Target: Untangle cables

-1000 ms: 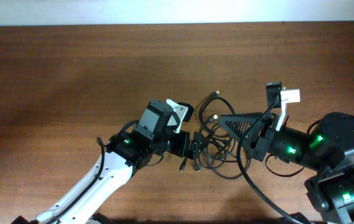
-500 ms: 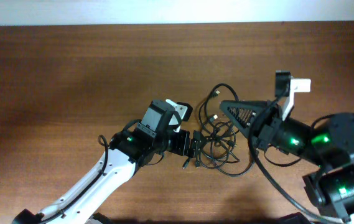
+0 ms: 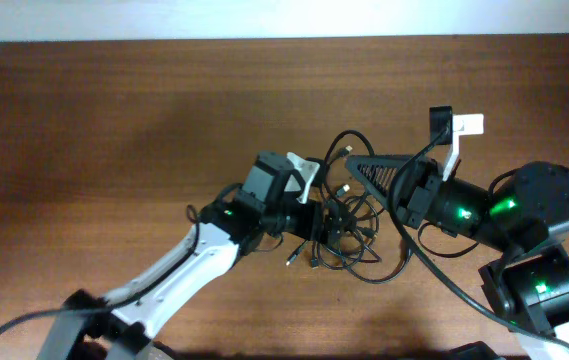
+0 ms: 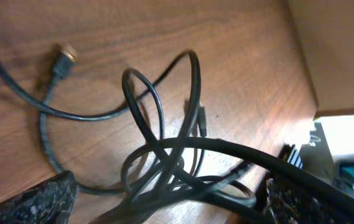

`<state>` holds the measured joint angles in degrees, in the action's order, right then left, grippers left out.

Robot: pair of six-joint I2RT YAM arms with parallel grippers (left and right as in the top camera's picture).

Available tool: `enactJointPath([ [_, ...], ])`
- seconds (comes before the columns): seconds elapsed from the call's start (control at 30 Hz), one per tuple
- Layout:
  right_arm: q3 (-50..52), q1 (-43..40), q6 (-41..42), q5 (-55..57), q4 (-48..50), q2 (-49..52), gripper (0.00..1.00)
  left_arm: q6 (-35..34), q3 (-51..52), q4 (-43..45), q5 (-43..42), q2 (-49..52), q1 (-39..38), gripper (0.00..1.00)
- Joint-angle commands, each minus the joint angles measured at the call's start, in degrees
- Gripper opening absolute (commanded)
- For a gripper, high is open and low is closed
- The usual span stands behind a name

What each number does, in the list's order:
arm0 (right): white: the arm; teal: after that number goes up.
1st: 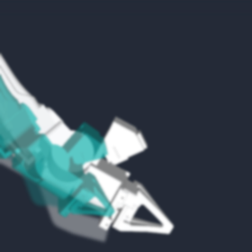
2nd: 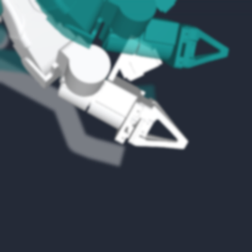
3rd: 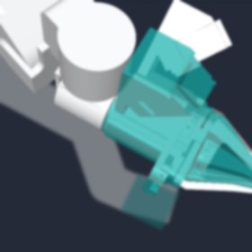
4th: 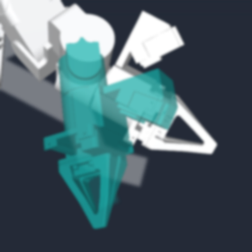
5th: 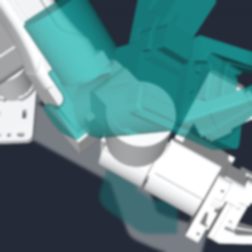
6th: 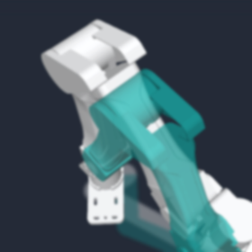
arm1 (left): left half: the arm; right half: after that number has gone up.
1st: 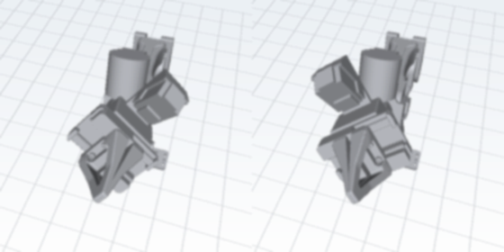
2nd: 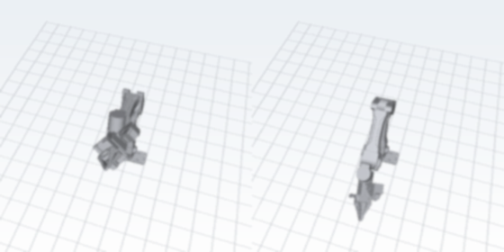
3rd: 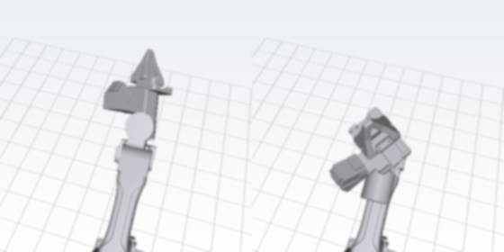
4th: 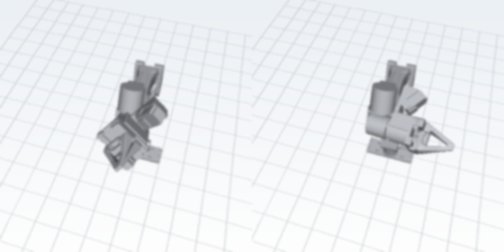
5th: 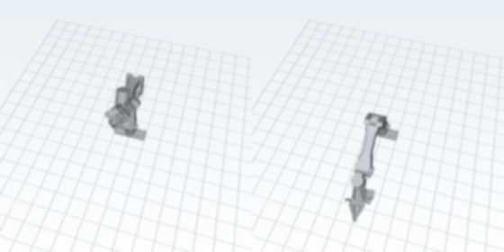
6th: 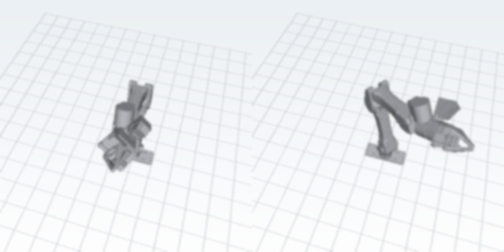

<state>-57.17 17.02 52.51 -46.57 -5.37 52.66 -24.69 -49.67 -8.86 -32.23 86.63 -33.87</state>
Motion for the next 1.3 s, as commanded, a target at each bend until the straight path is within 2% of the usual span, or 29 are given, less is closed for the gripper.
enactJointPath([
  [0.0,-1.8,0.2,-0.1,-1.0,0.1,-0.5,0.04,-0.3,0.0,0.6,-0.3,3.5,-1.7,0.99],
  [0.1,-1.8,0.2,-0.1,-0.8,0.1,-0.5,0.04,0.0,0.0,-0.4,0.0,5.6,-2.1,0.99],
  [0.23,-1.8,0.2,-0.1,-0.4,0.1,-0.5,0.04,3.6,0.0,-5.9,1.4,8.4,-2.0,0.99],
  [0.4,-1.8,0.2,-0.1,-0.4,-0.1,-0.6,0.04,3.6,0.0,-13.7,14.2,9.4,-1.9,0.99],
  [0.5,-1.8,0.2,-0.5,-0.4,-1.9,-0.6,0.04,1.7,0.0,-16.3,18.9,9.4,-0.9,0.99],
  [0.7,-1.8,0.2,-2.8,1.2,-4.9,-0.6,0.04,2.6,0.0,-20.5,19.6,8.3,8.2,0.99],
  [0.87,-1.8,0.2,-6.8,8.3,-11.5,-0.5,0.04,9.0,-0.1,-22.6,19.5,1.4,14.0,0.99],
  [1.03,-1.8,0.2,-8.8,12.6,-17.4,-0.2,0.04,9.8,0.0,-23.2,22.7,-5.4,17.8,0.99],
  [1.13,-1.8,0.2,-9.3,12.6,-17.7,-0.5,0.04,9.8,0.0,-23.8,25.6,-6.3,20.4,0.99],
  [1.27,-1.8,0.2,-9.3,12.4,-18.3,-0.7,0.04,9.8,0.0,-24.7,24.7,-6.3,23.4,0.99],
])
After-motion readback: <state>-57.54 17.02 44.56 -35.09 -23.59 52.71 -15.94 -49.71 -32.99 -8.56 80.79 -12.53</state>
